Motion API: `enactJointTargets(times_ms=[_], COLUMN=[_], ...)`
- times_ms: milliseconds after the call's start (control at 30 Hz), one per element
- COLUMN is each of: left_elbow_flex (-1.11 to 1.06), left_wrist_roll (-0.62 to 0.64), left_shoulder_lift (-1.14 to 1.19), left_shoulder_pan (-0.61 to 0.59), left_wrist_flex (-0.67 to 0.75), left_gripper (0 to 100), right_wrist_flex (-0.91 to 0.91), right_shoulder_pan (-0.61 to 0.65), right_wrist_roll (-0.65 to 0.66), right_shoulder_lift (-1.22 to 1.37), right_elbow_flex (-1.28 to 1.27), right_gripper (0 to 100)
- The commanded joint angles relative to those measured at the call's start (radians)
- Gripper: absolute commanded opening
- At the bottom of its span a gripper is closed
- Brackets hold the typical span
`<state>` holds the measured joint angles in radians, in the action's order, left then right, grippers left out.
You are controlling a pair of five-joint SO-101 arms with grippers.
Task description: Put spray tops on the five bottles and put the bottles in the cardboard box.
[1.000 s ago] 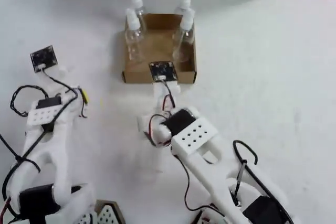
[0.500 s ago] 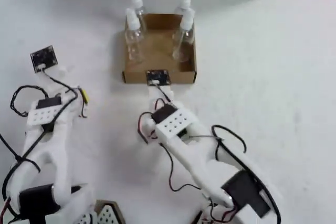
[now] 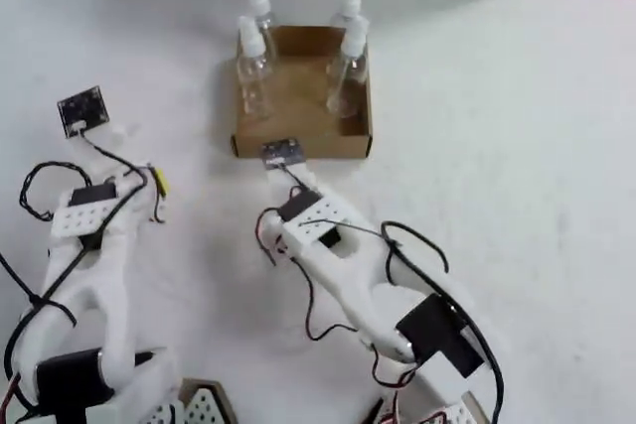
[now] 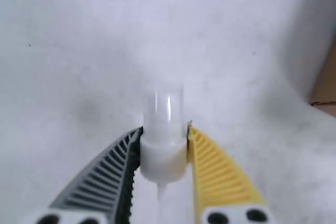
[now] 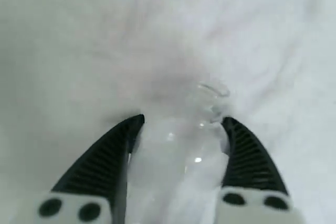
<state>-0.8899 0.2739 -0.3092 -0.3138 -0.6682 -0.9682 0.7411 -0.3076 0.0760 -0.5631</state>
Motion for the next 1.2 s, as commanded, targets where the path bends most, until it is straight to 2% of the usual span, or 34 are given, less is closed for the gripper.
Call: enactJointTargets(times_ms=[0, 200, 333, 500, 767, 833, 967, 1100, 1167], left_elbow_flex=[0.048, 0.046, 0.046, 0.044, 0.028, 0.026, 0.026, 0.021, 0.020], left_wrist_roll=[0.008, 0.008, 0.006, -0.049, -0.055, -0.055, -0.055, -0.057, -0.057], left_shoulder_lift=[-0.047, -0.045, -0.045, -0.044, -0.047, -0.047, -0.047, -0.047, -0.047], left_shoulder_pan=[0.004, 0.005, 0.005, 0.013, 0.030, 0.030, 0.031, 0.031, 0.028], left_wrist_flex=[0.025, 0.025, 0.025, 0.025, 0.026, 0.026, 0.026, 0.026, 0.025], left_gripper=[2, 2, 2, 2, 2, 2, 2, 2, 2], right_wrist_flex=[-0.042, -0.271, -0.384, -0.348, -0.107, -0.074, -0.067, -0.067, -0.062], right_shoulder_pan=[-0.062, -0.328, -0.591, -0.938, -1.270, -1.323, -1.340, -1.357, -1.362], right_wrist_roll=[0.169, 0.442, 0.575, 0.684, 0.934, 0.991, 1.088, 1.083, 1.083], right_shoulder_lift=[-0.005, -0.087, -0.202, -0.245, -0.245, -0.245, -0.245, -0.240, -0.219], right_elbow_flex=[0.048, 0.126, 0.143, 0.132, 0.023, 0.023, 0.017, 0.017, 0.017], right_gripper=[4.9, 1.9, 1.6, 1.8, 1.8, 1.9, 4.0, 14.6, 15.8])
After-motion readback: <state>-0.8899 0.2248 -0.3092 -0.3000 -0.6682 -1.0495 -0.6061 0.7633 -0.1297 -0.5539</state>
